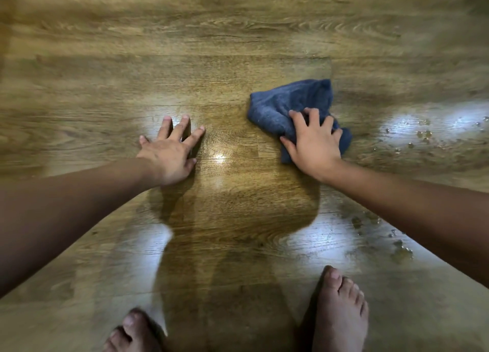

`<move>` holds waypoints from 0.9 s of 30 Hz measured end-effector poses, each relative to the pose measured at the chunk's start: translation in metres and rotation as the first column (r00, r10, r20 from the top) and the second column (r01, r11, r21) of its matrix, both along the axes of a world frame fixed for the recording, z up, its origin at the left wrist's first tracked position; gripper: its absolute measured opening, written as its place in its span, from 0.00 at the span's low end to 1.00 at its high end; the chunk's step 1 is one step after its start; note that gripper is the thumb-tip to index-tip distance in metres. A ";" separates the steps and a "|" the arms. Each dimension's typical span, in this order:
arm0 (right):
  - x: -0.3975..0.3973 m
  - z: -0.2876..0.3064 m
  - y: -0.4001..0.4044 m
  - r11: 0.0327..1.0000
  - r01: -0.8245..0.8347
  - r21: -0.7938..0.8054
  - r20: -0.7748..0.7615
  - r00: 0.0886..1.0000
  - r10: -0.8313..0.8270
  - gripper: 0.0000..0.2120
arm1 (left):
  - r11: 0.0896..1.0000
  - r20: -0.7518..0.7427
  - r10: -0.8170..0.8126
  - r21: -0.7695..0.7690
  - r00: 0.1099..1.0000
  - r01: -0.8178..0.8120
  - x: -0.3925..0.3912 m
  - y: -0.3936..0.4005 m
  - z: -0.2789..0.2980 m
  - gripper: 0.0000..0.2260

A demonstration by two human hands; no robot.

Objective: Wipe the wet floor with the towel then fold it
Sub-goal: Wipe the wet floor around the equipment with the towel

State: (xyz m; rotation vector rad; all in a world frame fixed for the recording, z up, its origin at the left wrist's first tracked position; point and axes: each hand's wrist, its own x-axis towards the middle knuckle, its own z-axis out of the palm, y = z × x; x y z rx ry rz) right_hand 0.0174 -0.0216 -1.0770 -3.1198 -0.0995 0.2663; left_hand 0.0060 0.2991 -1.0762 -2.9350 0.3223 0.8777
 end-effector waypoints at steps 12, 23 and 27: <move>-0.141 0.016 0.042 0.657 -0.753 0.043 -0.156 0.644 0.749 0.34 | 0.999 -0.003 0.038 -0.028 0.999 -0.038 0.000 -0.007 0.002 0.35; 0.000 0.010 -0.011 0.873 -0.483 -0.063 -0.114 0.873 0.475 0.30 | 0.998 -0.005 -0.052 -0.044 0.999 0.051 -0.001 -0.002 0.003 0.35; 0.048 0.014 -0.032 0.990 -0.142 -0.024 -0.033 0.989 0.141 0.34 | 0.996 0.006 -0.086 -0.019 0.996 0.086 -0.004 -0.001 0.002 0.35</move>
